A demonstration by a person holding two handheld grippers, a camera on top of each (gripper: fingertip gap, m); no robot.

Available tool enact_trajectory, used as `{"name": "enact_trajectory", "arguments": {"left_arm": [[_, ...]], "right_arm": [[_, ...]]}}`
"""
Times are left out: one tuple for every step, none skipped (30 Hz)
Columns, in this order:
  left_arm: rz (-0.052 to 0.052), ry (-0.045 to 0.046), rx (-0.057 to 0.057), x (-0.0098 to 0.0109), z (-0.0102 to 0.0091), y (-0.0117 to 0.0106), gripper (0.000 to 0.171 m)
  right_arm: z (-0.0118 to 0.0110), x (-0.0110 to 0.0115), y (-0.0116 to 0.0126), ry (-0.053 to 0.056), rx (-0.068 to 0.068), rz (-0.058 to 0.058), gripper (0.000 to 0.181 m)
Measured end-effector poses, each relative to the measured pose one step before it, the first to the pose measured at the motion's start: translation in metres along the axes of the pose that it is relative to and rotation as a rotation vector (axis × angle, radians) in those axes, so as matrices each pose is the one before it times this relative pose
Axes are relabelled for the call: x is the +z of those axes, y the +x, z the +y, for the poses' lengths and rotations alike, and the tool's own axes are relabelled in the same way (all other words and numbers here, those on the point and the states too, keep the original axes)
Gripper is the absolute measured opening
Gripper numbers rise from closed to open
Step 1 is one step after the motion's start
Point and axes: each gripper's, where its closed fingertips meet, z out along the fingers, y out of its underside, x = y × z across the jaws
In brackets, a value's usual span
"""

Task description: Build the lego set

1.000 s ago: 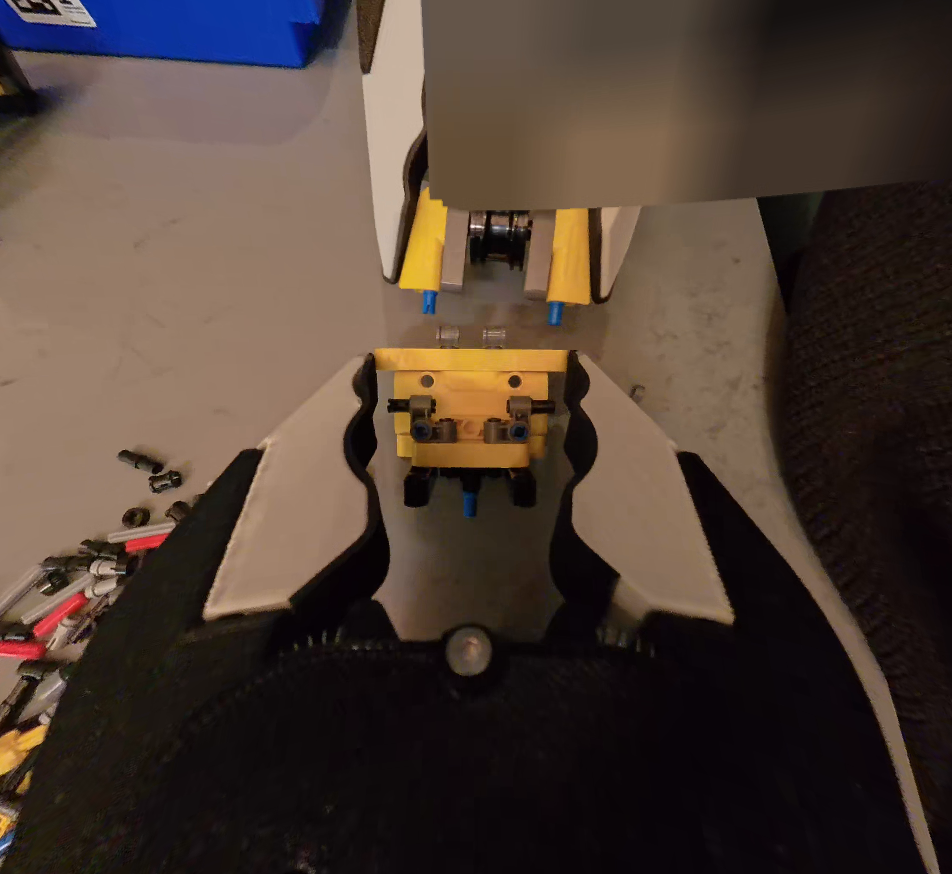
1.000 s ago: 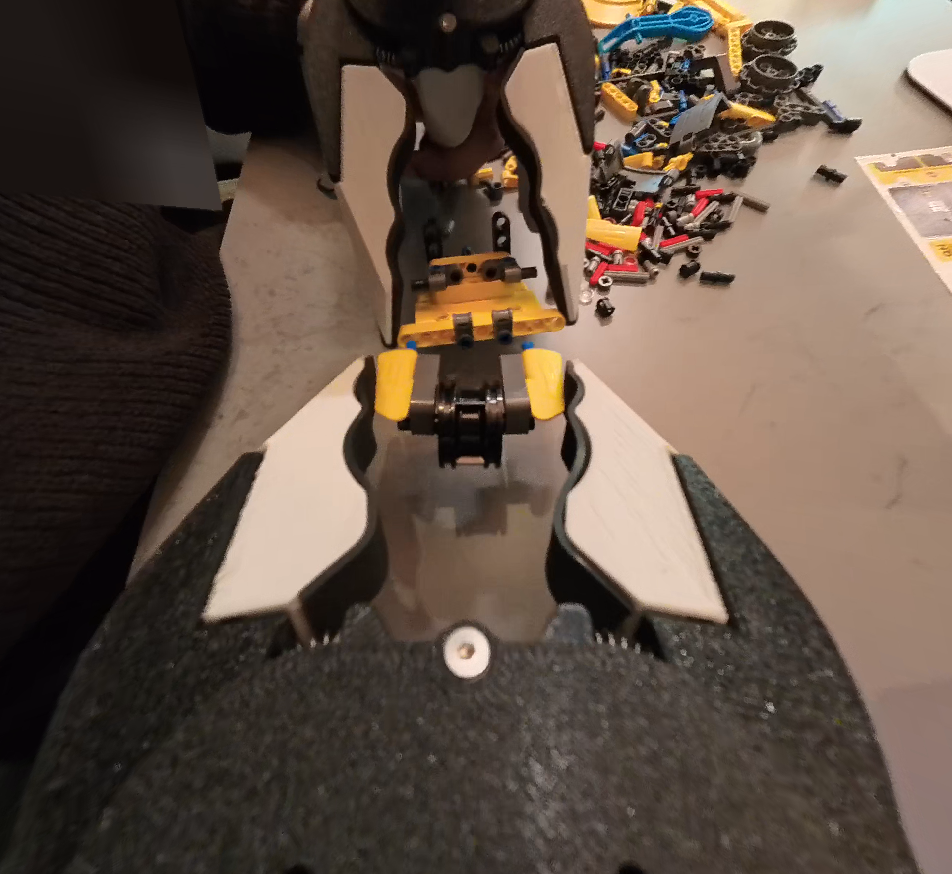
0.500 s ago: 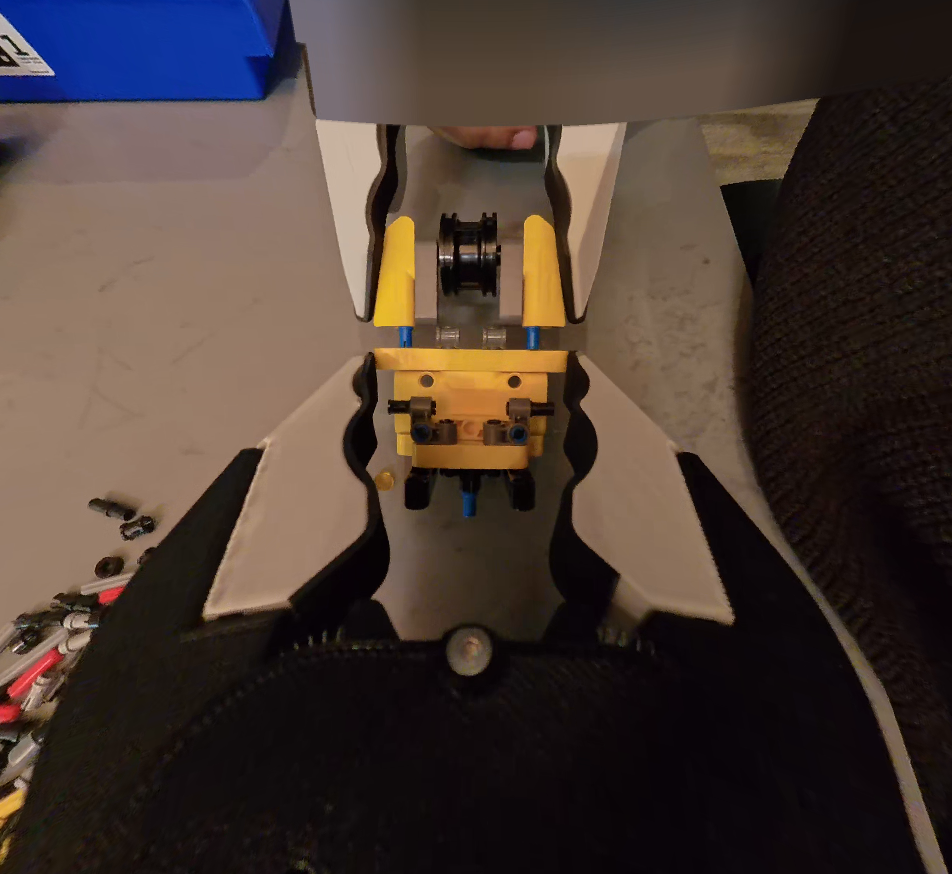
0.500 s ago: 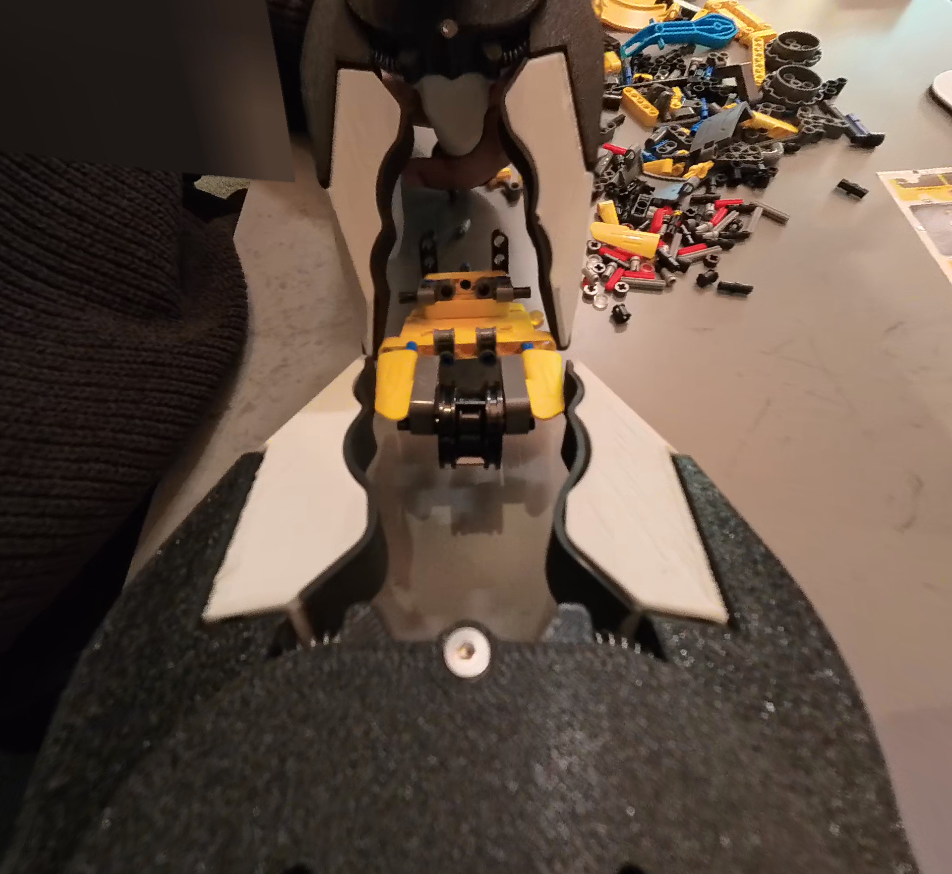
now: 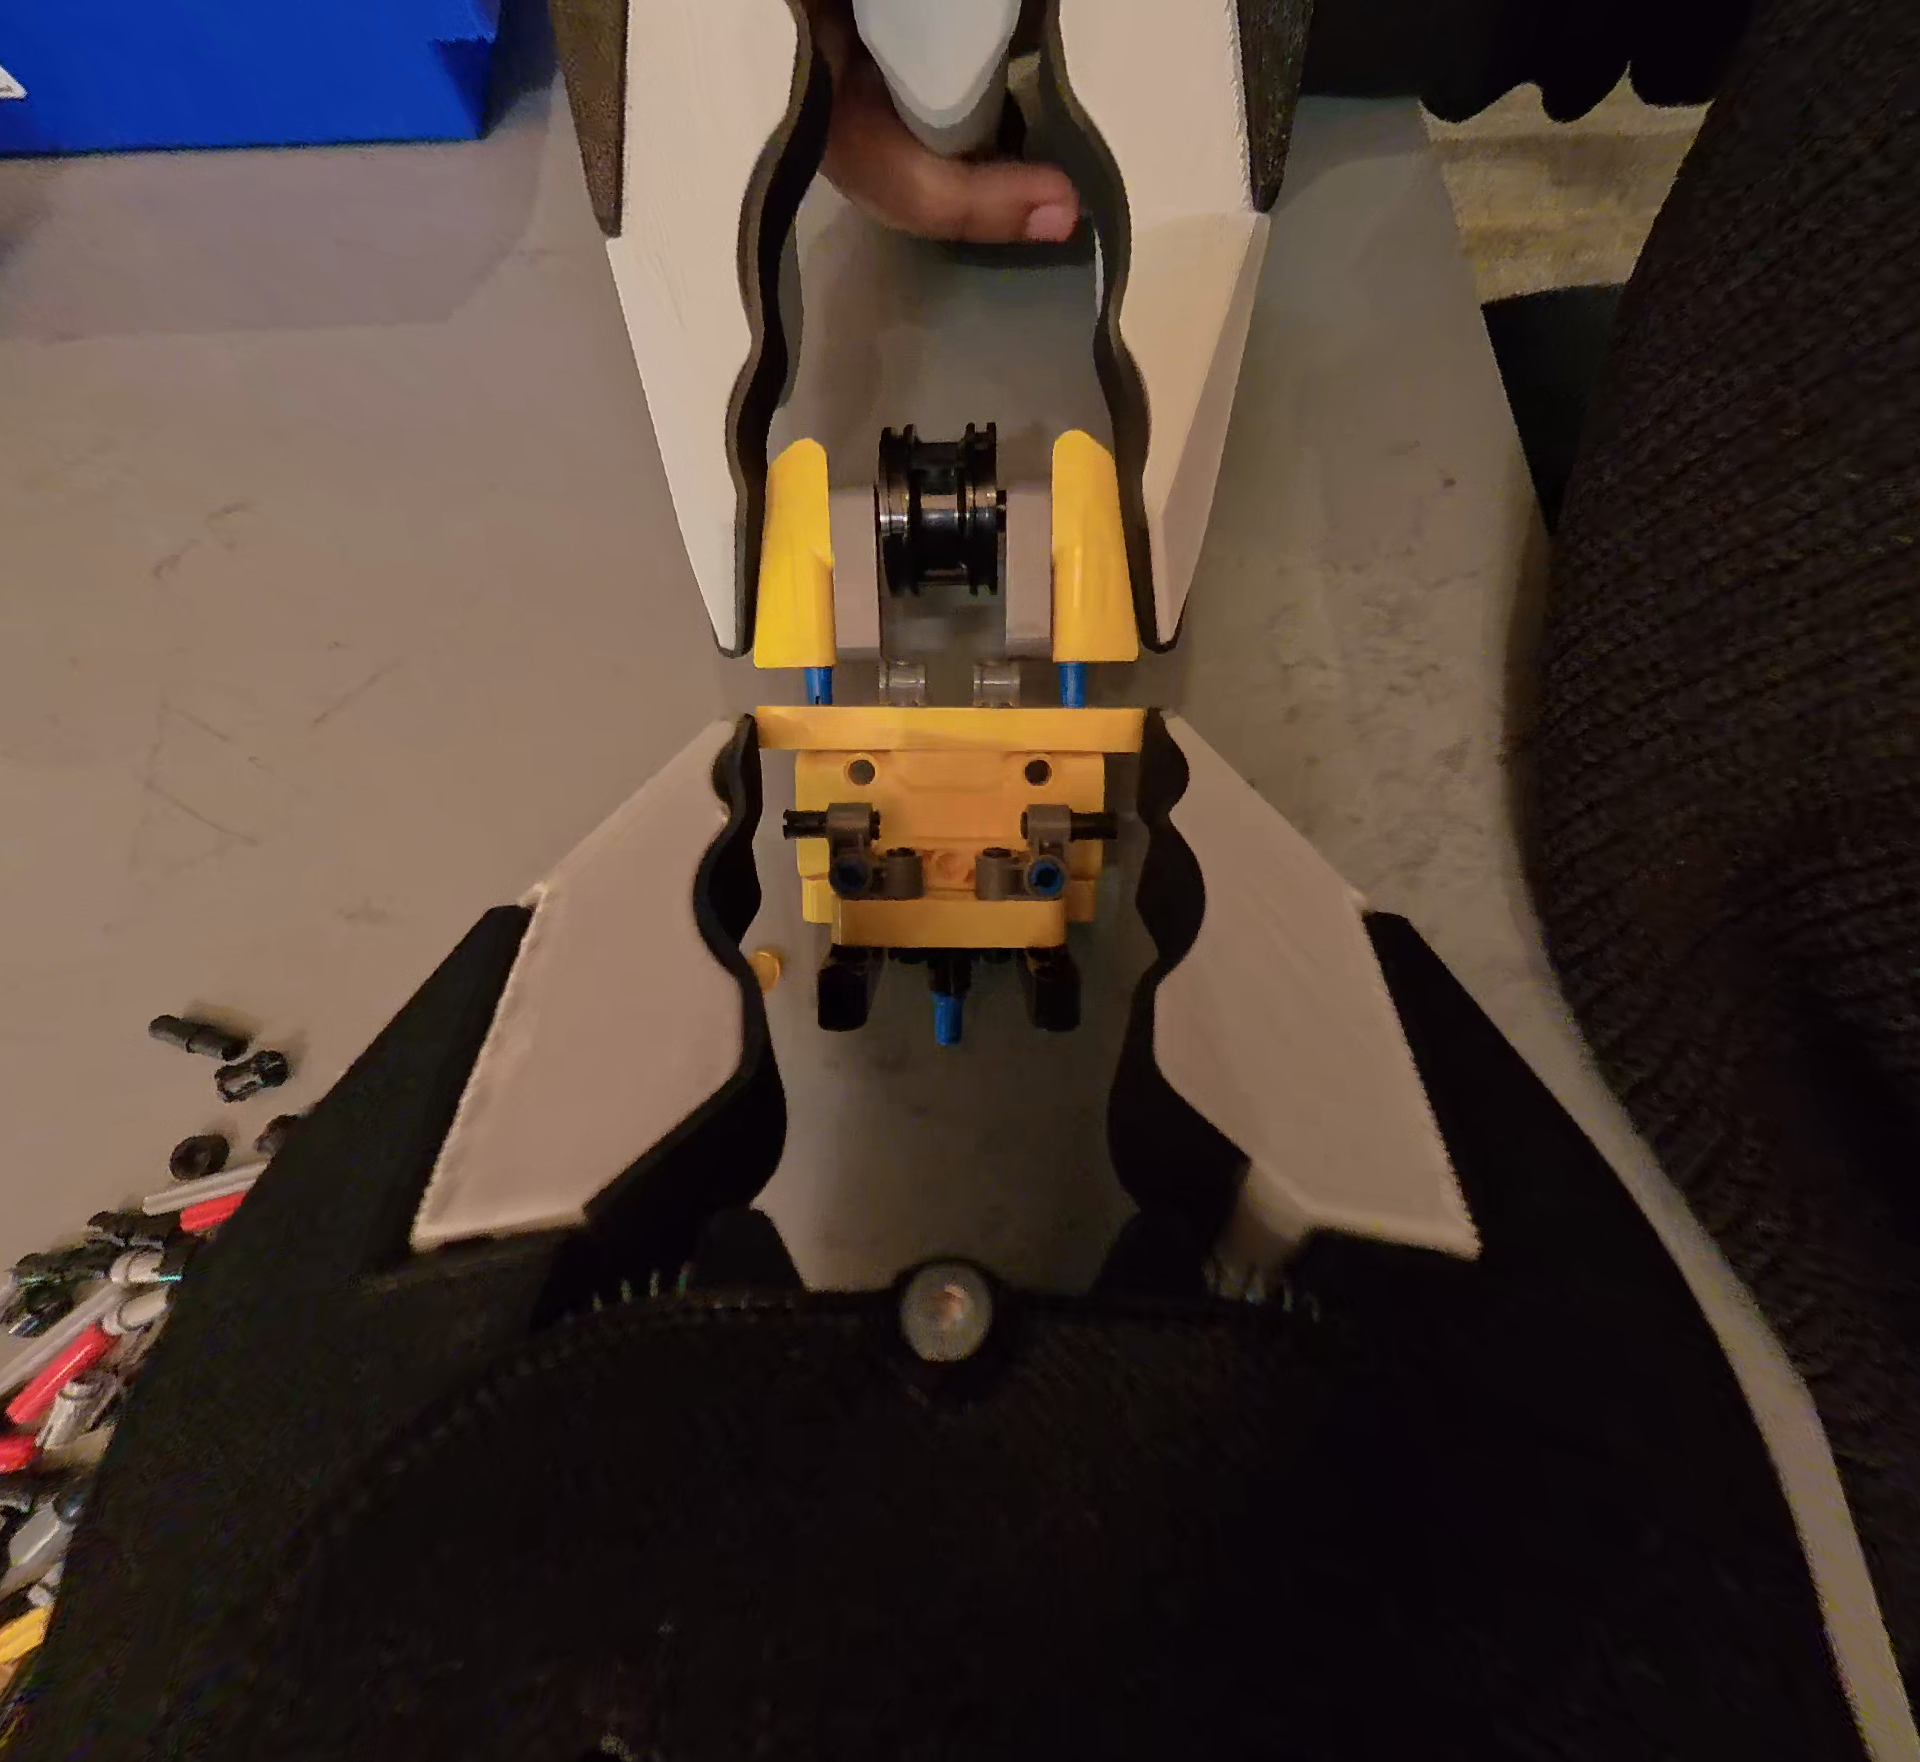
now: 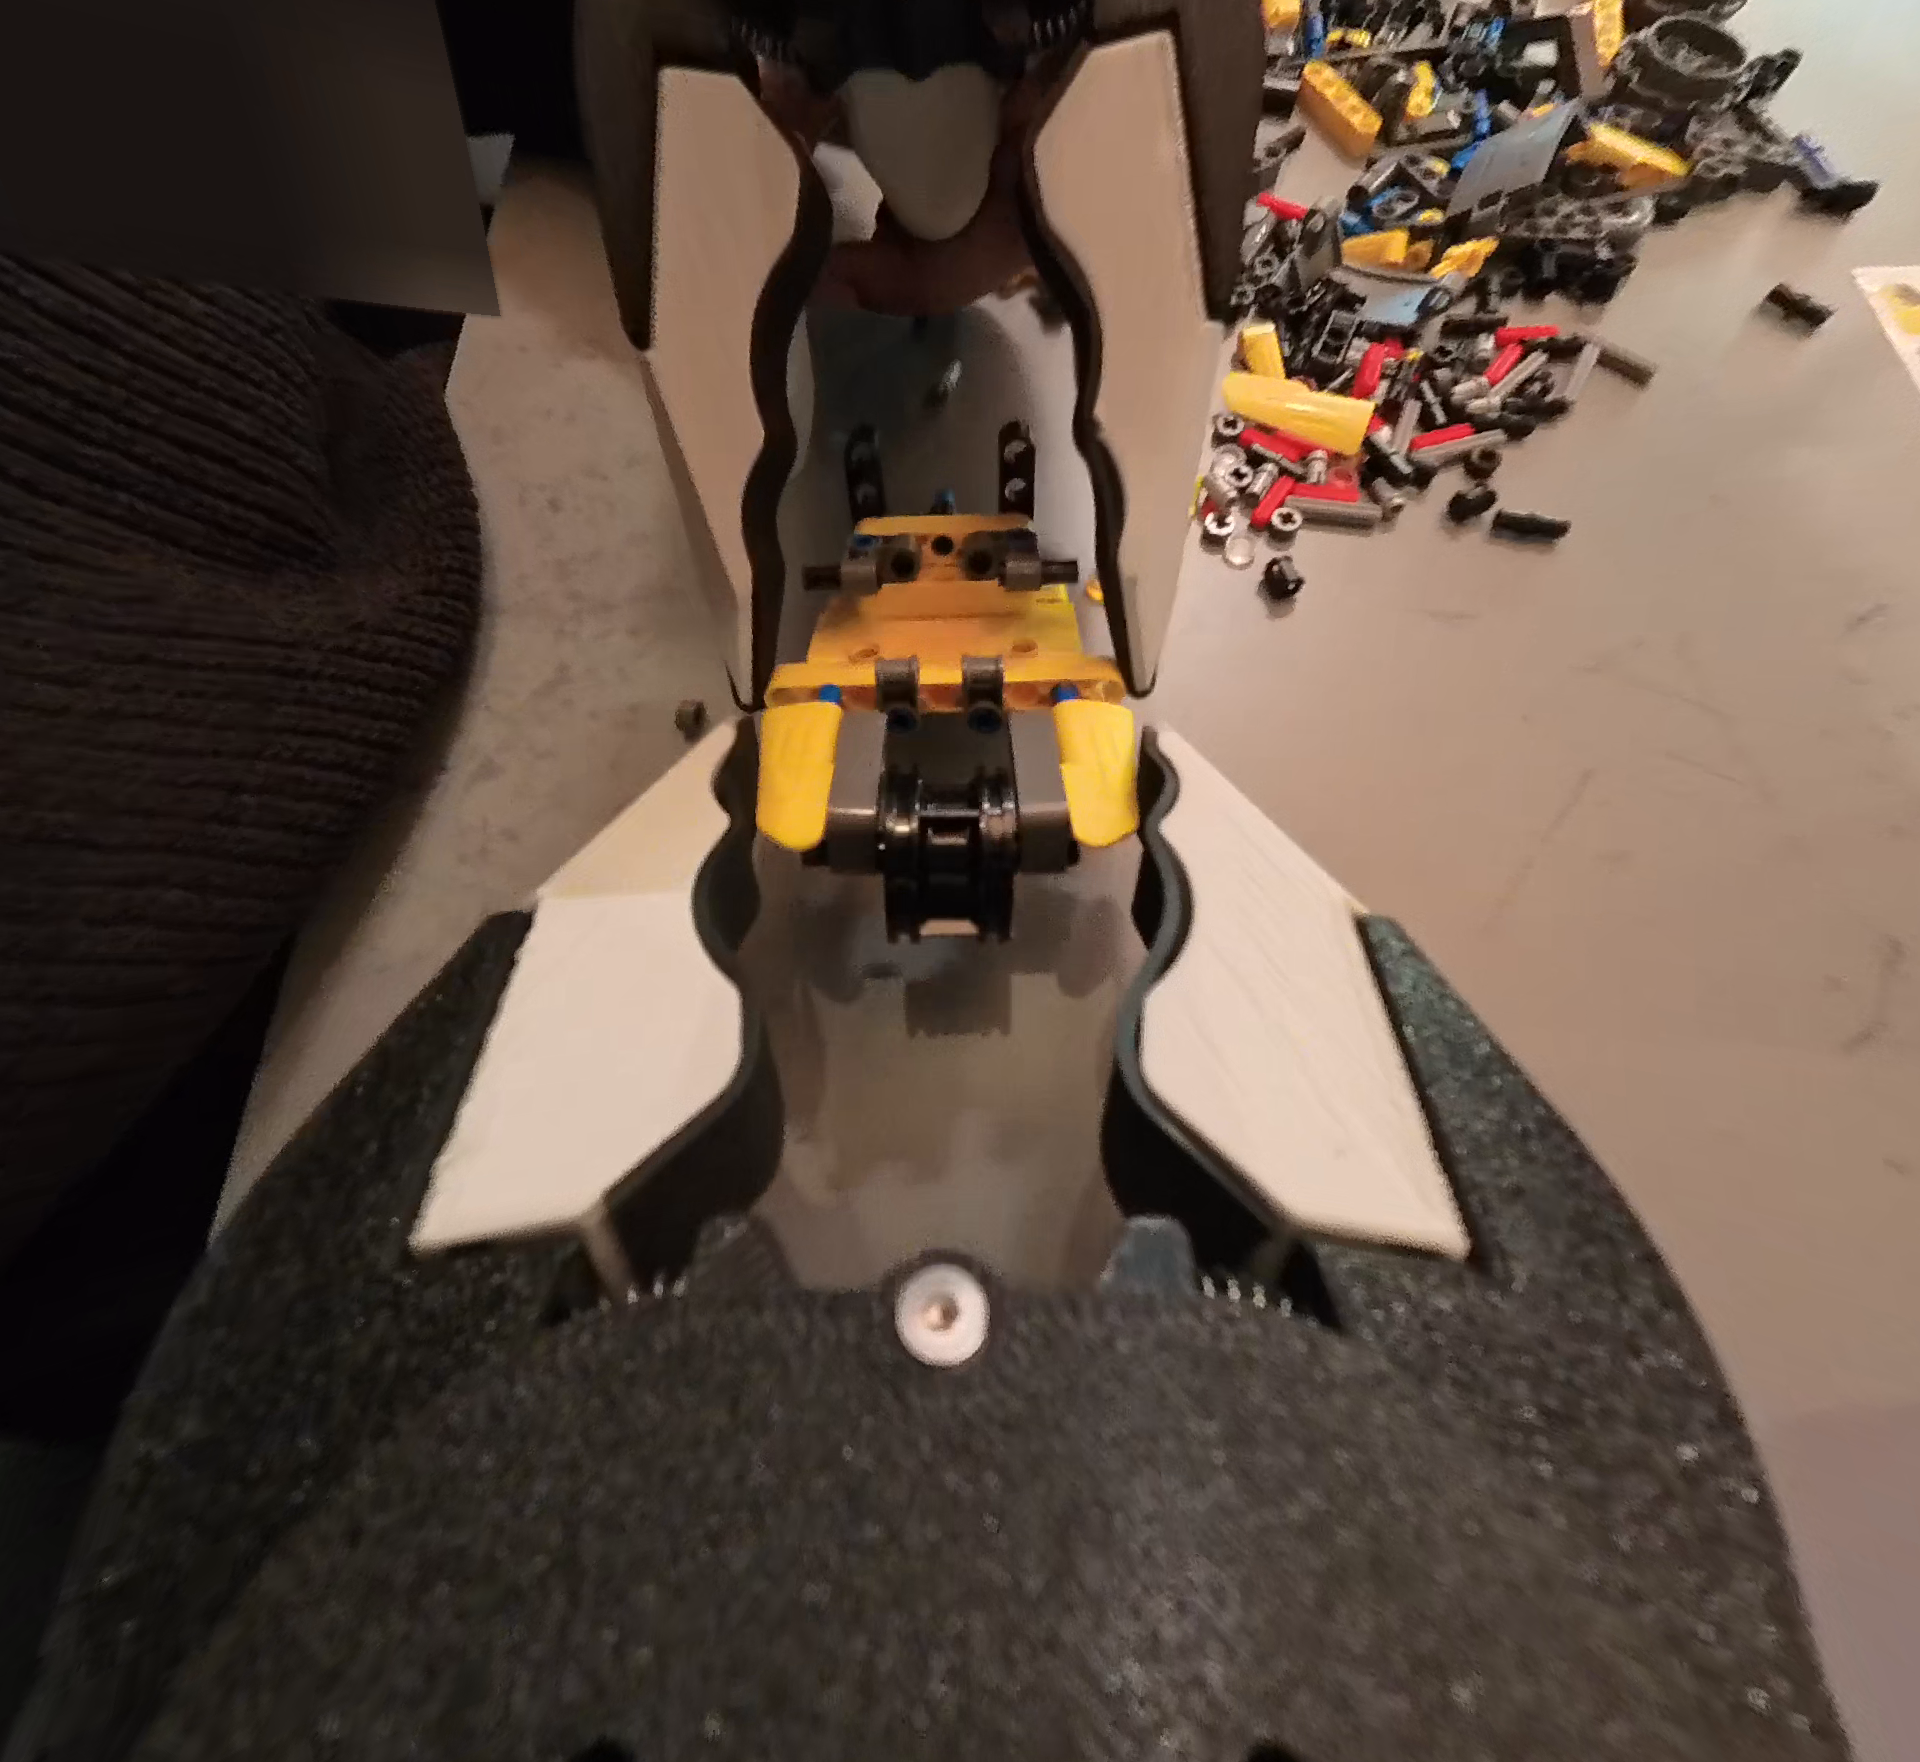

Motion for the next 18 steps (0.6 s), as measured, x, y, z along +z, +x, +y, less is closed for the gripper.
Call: {"name": "enact_trajectory", "arguments": {"left_arm": [[0.0007, -0.01736, 0.0037, 0.00186, 0.00209, 0.00053, 0.071], [-0.0006, -0.01812, 0.0053, 0.00199, 0.00212, 0.00038, 0.071], [-0.0006, -0.01832, 0.0065, 0.00205, 0.00214, 0.00052, 0.071], [-0.0014, -0.01802, 0.0055, 0.00195, 0.00213, 0.00033, 0.07], [-0.001, -0.01693, 0.0037, 0.00189, 0.00192, 0.00017, 0.07], [0.0008, -0.01568, 0.0033, 0.00163, 0.00175, 0.00035, 0.07], [0.0011, -0.01374, 0.0036, 0.00146, 0.00158, 0.00037, 0.07], [0.0003, -0.00822, 0.0042, 0.00092, 0.00088, 0.00016, 0.07], [0.0041, 0.00109, -0.0059, -0.00003, -0.00015, -0.00009, 0.07], [0.0056, -0.00175, -0.0061, 0.00016, 0.00027, 0.00001, 0.07], [0.0044, -0.00125, -0.0047, 0.00012, 0.00012, 0.00006, 0.07], [0.0044, -0.00151, -0.0037, 0.00014, 0.00024, 0.00008, 0.071], [0.0063, -0.00152, -0.0055, 0.0, 0.00024, 0.00014, 0.071], [0.0046, -0.00078, -0.0045, 0.0, 0.00018, 0.00001, 0.071], [0.0004, -0.00086, 0.0002, 0.00001, 0.00019, 0.00004, 0.071], [0.0003, -0.00086, -0.0005, 0.00003, 0.00017, -0.00002, 0.071], [0.0002, -0.0008, 0.0003, -0.00005, 0.00025, -0.00002, 0.071], [0.0008, -0.00112, 0.0003, 0.00002, 0.00034, -0.00003, 0.071]], "right_arm": [[0.00289, 0.00131, -0.00029, -0.019, 0.0044, -0.003, 0.073], [0.00264, 0.00125, -0.00044, -0.0174, 0.0027, -0.0017, 0.073], [0.00263, 0.00146, -0.00034, -0.018, 0.0022, -0.001, 0.073], [0.00268, 0.00164, -0.00017, -0.0192, 0.0016, 0.0007, 0.073], [0.00272, 0.00171, 0.0, -0.0196, 0.002, 0.0012, 0.073], [0.00242, 0.00167, -0.0002, -0.0177, 0.0008, 0.0004, 0.073], [0.00155, 0.00129, -0.00018, -0.013, -0.002, 0.0012, 0.073], [0.001, 0.00065, -0.00052, -0.0076, -0.002, -0.0004, 0.073], [0.00027, 0.00006, -0.00006, -0.0011, 0.0049, -0.0019, 0.073], [0.00069, 0.00027, -0.00003, -0.0039, 0.0046, -0.0026, 0.073], [0.00026, 0.00011, 0.0, -0.0015, 0.0016, -0.0011, 0.073], [0.00036, 0.0001, -0.00008, -0.0024, 0.0006, -0.0008, 0.073], [0.00033, 0.00006, -0.00001, -0.0016, 0.0007, -0.0008, 0.073], [0.00006, 0.00015, -0.00006, -0.0006, -0.0004, 0.0005, 0.073], [0.00002, 0.00003, 0.00002, -0.0004, -0.0011, 0.0009, 0.073], [0.00005, -0.00001, -0.00004, -0.0005, -0.0001, 0.0003, 0.073], [0.00017, 0.00002, -0.00003, -0.0007, 0.0002, -0.0001, 0.073], [0.00016, 0.00008, 0.00002, -0.0012, -0.0006, 0.0003, 0.073]]}}
